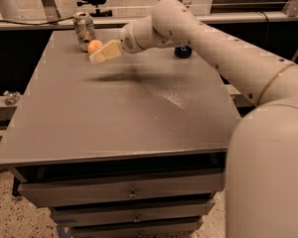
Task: Move orange near 7up can
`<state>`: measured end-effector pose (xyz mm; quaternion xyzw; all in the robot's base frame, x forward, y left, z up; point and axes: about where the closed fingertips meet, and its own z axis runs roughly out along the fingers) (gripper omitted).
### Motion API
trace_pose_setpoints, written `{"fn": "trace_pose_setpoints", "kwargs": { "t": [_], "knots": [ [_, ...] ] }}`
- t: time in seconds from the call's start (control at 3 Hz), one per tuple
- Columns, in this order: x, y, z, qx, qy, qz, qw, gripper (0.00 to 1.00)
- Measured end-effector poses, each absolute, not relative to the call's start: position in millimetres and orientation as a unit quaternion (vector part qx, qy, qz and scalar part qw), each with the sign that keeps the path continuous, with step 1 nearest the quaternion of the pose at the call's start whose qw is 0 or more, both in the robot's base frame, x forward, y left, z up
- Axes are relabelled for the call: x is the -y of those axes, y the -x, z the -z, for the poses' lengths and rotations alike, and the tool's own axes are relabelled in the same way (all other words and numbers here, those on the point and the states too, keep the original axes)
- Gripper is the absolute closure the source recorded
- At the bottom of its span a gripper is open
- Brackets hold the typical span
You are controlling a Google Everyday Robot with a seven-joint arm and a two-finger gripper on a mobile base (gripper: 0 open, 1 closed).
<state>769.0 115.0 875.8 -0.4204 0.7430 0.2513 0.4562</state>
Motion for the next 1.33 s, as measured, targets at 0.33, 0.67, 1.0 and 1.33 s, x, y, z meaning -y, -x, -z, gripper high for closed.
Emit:
{"fn": "trace_pose_setpoints", "kwargs": {
  "t": [0.33, 0.67, 1.0, 1.33],
  "knots": [
    [-78.4, -742.1, -879.9, -0.727, 0.403, -0.271, 0.486, 0.0],
    [-33.3, -716.6, -886.1, -0.711, 0.391, -0.28, 0.513, 0.0],
    [14.3, -695.0, -893.0, -0.702, 0.388, -0.276, 0.529, 0.0],
    [61.9, -676.9, -890.8, -0.702, 0.388, -0.269, 0.533, 0.0]
  ]
}}
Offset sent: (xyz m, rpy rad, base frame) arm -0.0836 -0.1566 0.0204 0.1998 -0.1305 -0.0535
